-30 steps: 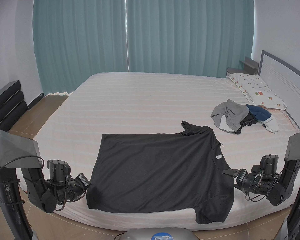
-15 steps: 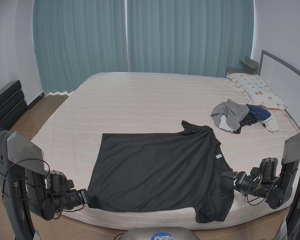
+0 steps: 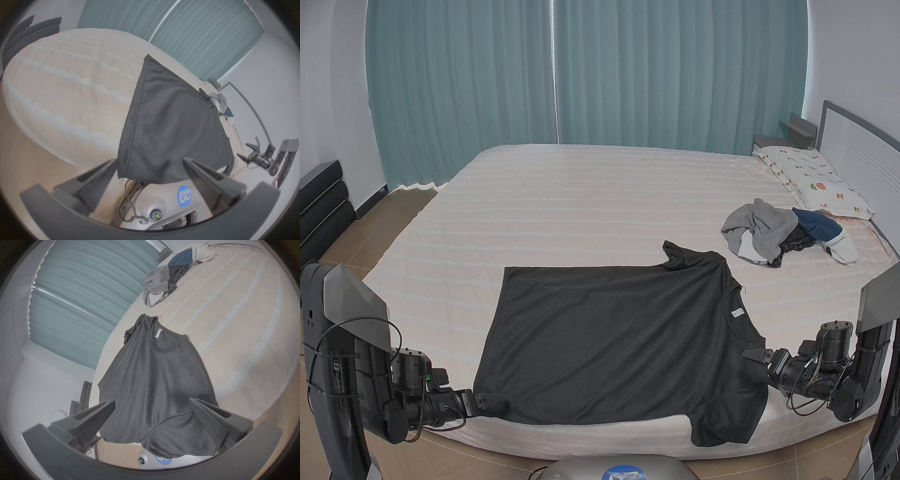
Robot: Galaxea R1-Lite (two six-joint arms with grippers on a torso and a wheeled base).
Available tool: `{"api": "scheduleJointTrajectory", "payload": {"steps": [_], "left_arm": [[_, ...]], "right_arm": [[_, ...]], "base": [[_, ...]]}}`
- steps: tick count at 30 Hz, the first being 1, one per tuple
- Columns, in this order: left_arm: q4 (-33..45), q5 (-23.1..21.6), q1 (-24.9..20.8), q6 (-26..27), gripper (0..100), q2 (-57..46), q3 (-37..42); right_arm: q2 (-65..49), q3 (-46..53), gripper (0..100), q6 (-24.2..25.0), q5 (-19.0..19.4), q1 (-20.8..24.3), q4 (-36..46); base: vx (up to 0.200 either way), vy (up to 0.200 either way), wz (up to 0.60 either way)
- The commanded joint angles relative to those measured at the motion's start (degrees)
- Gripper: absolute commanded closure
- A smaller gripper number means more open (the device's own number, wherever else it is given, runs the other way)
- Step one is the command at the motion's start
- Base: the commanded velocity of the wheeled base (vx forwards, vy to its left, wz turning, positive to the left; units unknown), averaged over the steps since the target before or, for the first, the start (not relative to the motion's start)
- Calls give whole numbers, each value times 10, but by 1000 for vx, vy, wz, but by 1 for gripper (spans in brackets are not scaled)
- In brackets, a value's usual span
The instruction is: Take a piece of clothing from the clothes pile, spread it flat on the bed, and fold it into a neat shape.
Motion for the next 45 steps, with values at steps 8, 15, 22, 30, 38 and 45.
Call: {"api": "scheduleJointTrajectory", "payload": {"steps": [8,15,22,30,38,45], "left_arm": [[-2,-1,6,81,0,39,-12],[-6,-33,6,106,0,61,-48],[-28,-101,26,126,0,65,-39],[-69,-141,41,170,0,65,13],[-77,-150,34,179,0,57,33],[-77,-137,38,176,0,82,3]], "right_arm": [[3,-2,0,-1,0,0,-1],[0,-6,0,-1,0,0,-2],[3,-8,0,-1,0,4,-2],[5,-9,0,-2,0,5,-2],[5,-9,0,-1,5,4,-2],[4,-9,0,-1,9,4,-2]], "base": [[0,0,0],[0,0,0],[0,0,0],[0,0,0],[0,0,0],[0,0,0]]}}
